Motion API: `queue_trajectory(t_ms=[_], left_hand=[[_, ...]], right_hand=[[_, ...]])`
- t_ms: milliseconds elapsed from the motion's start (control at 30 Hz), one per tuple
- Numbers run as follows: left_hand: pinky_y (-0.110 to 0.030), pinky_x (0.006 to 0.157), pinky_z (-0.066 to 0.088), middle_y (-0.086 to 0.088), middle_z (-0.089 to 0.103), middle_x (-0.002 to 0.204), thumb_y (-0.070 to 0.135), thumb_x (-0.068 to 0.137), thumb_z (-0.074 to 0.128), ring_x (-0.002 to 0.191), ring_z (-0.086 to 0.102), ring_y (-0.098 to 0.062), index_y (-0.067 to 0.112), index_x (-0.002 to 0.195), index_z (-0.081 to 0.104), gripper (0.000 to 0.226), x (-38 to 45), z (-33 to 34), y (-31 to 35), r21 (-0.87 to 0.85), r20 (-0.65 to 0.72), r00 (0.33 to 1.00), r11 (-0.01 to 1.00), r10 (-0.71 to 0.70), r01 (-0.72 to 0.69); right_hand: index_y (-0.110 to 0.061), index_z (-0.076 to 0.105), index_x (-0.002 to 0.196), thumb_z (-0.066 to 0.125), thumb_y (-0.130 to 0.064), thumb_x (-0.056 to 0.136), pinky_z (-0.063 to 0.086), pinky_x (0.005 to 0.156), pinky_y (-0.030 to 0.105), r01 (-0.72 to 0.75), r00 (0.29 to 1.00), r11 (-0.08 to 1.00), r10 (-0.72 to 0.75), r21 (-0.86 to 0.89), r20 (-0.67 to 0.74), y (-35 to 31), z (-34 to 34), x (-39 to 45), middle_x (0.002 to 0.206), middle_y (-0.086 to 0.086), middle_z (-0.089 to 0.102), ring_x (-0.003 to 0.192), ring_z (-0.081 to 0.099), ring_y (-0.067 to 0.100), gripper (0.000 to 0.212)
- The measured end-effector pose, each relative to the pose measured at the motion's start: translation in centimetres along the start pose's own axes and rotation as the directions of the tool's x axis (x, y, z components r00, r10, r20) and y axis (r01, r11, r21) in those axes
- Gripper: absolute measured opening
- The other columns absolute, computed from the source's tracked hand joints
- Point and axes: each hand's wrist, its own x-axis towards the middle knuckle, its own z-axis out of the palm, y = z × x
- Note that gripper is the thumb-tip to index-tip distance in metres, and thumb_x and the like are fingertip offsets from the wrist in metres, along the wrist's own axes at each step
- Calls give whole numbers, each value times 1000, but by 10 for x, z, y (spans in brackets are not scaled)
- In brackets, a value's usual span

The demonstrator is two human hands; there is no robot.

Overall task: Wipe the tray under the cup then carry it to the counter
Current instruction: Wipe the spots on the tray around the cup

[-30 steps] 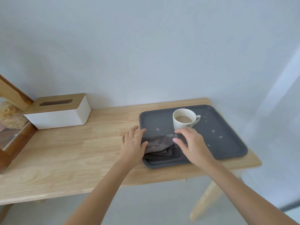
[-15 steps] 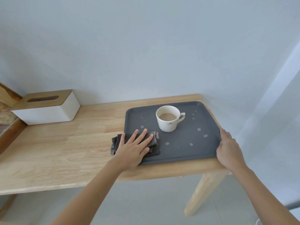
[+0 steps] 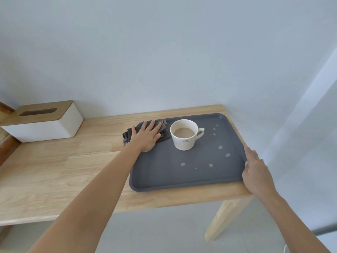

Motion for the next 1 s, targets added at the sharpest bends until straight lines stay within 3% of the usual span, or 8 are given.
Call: queue_trajectory(t_ms=[233, 367, 467, 600, 700, 767, 900, 1000], left_hand=[[-62, 115, -1, 10, -2, 163, 43, 102, 13, 150, -1, -22, 39, 151, 2, 51, 2, 2, -5, 4, -10, 998, 998, 61, -61], [-59, 116, 0, 12, 1, 162, 41, 102, 16, 150, 2, -19, 39, 151, 4, 50, -31, 5, -5, -8, -8, 990, 990, 138, -138], [-58, 117, 0, 13, 1, 162, 41, 102, 17, 150, 2, -18, 40, 151, 5, 51, -66, 11, 2, -27, -8, 984, 983, 179, -179], [-57, 116, 1, 15, 0, 162, 58, 86, -9, 150, 2, -17, 42, 150, 2, 67, -112, 22, 13, -12, -14, 978, 978, 207, -207], [-55, 116, -2, 17, -1, 162, 61, 80, -18, 150, -1, -16, 43, 150, 2, 74, -141, 32, 20, -23, -34, 974, 974, 223, -224], [-54, 116, -2, 16, 3, 161, 59, 85, -11, 150, 3, -17, 42, 150, 8, 70, -156, 38, 24, -13, -67, 974, 976, 218, -219], [-54, 111, 14, 11, 36, 153, 56, 99, 12, 140, 39, -22, 36, 145, 34, 55, -166, 50, 20, 99, -90, 972, 973, 219, -210], [-51, 113, 7, 14, 31, 155, 59, 98, 11, 143, 31, -20, 40, 146, 31, 56, -166, 46, 16, 48, -89, 971, 975, 220, -217]], right_hand=[[-21, 20, 150, 28, 2, 94, 32, 108, 54, -70, 997, 998, 70, 2, -20, -4, 3, -2, 158, 5, 25, 144, 18, 39, 62], [-20, 20, 150, 29, 5, 91, 36, 104, 56, -80, 996, 997, 79, -23, -34, -5, 6, -2, 156, 7, 27, 141, 22, 42, 64], [-15, 22, 150, 29, 9, 88, 30, 110, 55, -92, 995, 996, 91, -12, -49, -7, 7, -2, 156, 9, 28, 142, 21, 39, 67], [-16, 22, 149, 29, 9, 85, 35, 105, 58, -98, 994, 995, 96, -30, -49, -8, 8, -1, 154, 10, 31, 137, 26, 46, 69], [-16, 22, 149, 28, 8, 87, 33, 107, 58, -105, 993, 994, 103, -42, -51, -9, 8, -2, 155, 10, 28, 139, 23, 46, 67], [-15, 22, 149, 28, 9, 87, 31, 109, 57, -98, 994, 994, 96, -40, -58, -10, 7, -3, 155, 10, 28, 140, 22, 44, 67], [-15, 20, 150, 29, 8, 87, 29, 110, 57, -101, 994, 994, 99, -45, -51, -11, 7, -6, 156, 9, 27, 141, 21, 43, 68], [-11, 20, 149, 29, 9, 87, 28, 111, 55, -84, 996, 995, 81, -48, -47, -15, 6, -10, 153, 10, 31, 141, 22, 40, 66]])
